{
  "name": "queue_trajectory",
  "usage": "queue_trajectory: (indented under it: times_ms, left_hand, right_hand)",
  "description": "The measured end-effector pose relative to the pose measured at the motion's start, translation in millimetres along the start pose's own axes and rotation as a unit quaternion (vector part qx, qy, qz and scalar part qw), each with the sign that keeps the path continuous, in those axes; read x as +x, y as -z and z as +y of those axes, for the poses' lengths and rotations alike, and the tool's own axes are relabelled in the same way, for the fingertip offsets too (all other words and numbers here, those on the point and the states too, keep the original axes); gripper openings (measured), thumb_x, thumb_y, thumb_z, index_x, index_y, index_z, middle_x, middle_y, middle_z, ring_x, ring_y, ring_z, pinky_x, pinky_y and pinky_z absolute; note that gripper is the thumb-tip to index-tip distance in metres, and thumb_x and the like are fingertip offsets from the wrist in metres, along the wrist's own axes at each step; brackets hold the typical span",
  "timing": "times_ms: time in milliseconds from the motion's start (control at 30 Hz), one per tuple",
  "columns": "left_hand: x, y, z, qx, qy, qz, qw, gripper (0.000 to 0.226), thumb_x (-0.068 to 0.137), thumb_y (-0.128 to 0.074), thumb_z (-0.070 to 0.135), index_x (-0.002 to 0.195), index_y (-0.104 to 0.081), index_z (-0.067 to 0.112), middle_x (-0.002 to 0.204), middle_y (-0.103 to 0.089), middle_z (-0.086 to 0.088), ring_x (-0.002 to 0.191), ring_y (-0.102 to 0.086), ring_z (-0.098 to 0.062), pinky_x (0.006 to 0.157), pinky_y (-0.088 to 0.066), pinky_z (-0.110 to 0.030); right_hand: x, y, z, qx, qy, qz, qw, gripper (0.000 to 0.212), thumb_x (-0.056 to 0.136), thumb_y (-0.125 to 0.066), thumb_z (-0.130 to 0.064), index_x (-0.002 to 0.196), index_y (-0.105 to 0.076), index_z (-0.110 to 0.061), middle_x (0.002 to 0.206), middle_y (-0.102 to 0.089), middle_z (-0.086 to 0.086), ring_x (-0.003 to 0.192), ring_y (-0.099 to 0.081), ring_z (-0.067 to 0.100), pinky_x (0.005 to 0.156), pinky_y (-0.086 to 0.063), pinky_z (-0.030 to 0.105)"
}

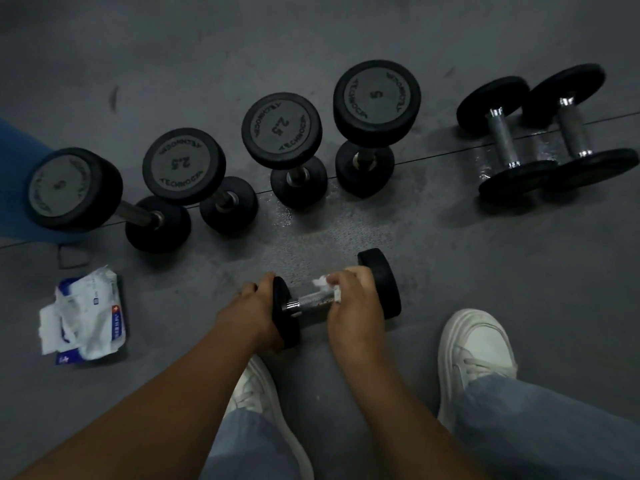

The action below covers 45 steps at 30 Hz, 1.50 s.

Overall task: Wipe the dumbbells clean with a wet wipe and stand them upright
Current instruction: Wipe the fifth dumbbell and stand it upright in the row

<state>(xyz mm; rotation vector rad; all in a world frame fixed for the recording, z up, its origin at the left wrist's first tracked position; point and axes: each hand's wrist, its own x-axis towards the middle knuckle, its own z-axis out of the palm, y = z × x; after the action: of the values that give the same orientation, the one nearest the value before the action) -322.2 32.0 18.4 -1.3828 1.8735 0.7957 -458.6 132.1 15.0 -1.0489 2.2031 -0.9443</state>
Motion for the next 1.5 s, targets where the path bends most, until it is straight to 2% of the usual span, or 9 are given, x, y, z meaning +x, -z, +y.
queue_trajectory:
  times_ms: [133,367,567,700,833,1000,1167,1300,1500]
  left_hand:
    - [0,1,0,0.002,0.001,-0.002,1.000,0.134,0.056,-0.091,0.028,0.154,-0.001,0.030,0.148,-0.030,-0.009,0.132,-0.042,-0.030,0.101,-0.047,-0.045]
    - [0,1,0,0.001,0.001,-0.001,1.000,0.133,0.057,-0.091,0.026,0.154,-0.001,0.029,0.150,-0.028,-0.009,0.132,-0.041,-0.031,0.101,-0.047,-0.044]
    - [-1,-3,-3,-0.016,-0.011,0.007,1.000,0.132,0.057,-0.089,0.026,0.155,0.000,0.027,0.148,-0.031,-0.010,0.131,-0.043,-0.030,0.102,-0.046,-0.042]
    - [1,0,-2,-0.009,-0.010,-0.002,1.000,0.132,0.058,-0.091,0.027,0.155,-0.001,0.027,0.149,-0.030,-0.010,0.132,-0.042,-0.031,0.102,-0.046,-0.042]
    - [2,3,-2,-0.006,-0.015,0.002,1.000,0.132,0.057,-0.091,0.028,0.155,-0.003,0.026,0.149,-0.030,-0.009,0.131,-0.043,-0.031,0.102,-0.046,-0.042]
    - [2,2,-4,0.000,-0.014,-0.001,1.000,0.133,0.057,-0.091,0.028,0.155,-0.001,0.027,0.147,-0.031,-0.008,0.131,-0.042,-0.030,0.102,-0.046,-0.043]
    - [3,2,-2,0.001,-0.012,0.002,1.000,0.133,0.058,-0.090,0.029,0.155,0.001,0.026,0.149,-0.030,-0.008,0.132,-0.041,-0.029,0.102,-0.046,-0.041]
    - [3,1,-3,-0.003,-0.012,-0.002,1.000,0.133,0.059,-0.090,0.027,0.155,0.001,0.027,0.149,-0.029,-0.008,0.132,-0.041,-0.030,0.102,-0.046,-0.041]
    - [2,-1,-2,-0.001,-0.018,0.003,1.000,0.135,0.057,-0.091,0.028,0.156,0.001,0.026,0.151,-0.027,-0.008,0.136,-0.037,-0.028,0.106,-0.043,-0.041]
  right_hand:
    - [-15,-23,11,-0.183,-0.044,-0.102,0.977,0.053,0.092,-0.030,-0.002,0.144,-0.040,-0.003,0.157,-0.027,0.011,0.145,-0.024,0.028,0.103,-0.040,0.042]
    - [-3,-17,13,-0.285,-0.037,-0.202,0.936,0.065,0.097,-0.029,-0.012,0.156,0.000,-0.016,0.163,0.009,0.007,0.150,0.012,0.022,0.102,-0.039,0.041]
    - [-18,-28,18,-0.304,-0.061,-0.179,0.934,0.064,0.080,-0.033,-0.010,0.142,-0.046,-0.002,0.151,-0.040,0.013,0.141,-0.037,0.028,0.069,-0.053,0.041]
    - [15,-16,10,-0.276,-0.010,-0.185,0.943,0.048,0.094,-0.025,-0.012,0.133,-0.052,-0.009,0.139,-0.046,0.010,0.139,-0.033,0.028,0.089,-0.051,0.037]
    - [7,3,-8,-0.104,-0.003,-0.137,0.985,0.025,0.092,-0.050,-0.009,0.111,-0.061,-0.021,0.109,-0.055,0.002,0.092,-0.060,0.022,0.071,-0.049,0.032]
    - [-8,4,8,-0.079,-0.043,-0.084,0.992,0.012,0.091,-0.047,-0.011,0.090,-0.052,-0.022,0.107,-0.053,0.000,0.089,-0.057,0.025,0.072,-0.046,0.034]
    - [-26,-26,17,-0.219,0.023,-0.128,0.967,0.063,0.084,-0.027,-0.004,0.146,-0.038,-0.003,0.158,-0.024,0.016,0.147,-0.018,0.035,0.099,-0.043,0.041]
    - [-2,-25,24,-0.276,-0.018,-0.156,0.948,0.068,0.085,-0.015,-0.009,0.153,-0.017,-0.002,0.163,-0.003,0.013,0.150,0.004,0.027,0.099,-0.045,0.038]
    - [-20,-27,23,-0.306,0.003,-0.147,0.941,0.067,0.085,-0.041,-0.012,0.151,-0.029,-0.004,0.161,-0.017,0.016,0.150,-0.007,0.029,0.081,-0.053,0.039]
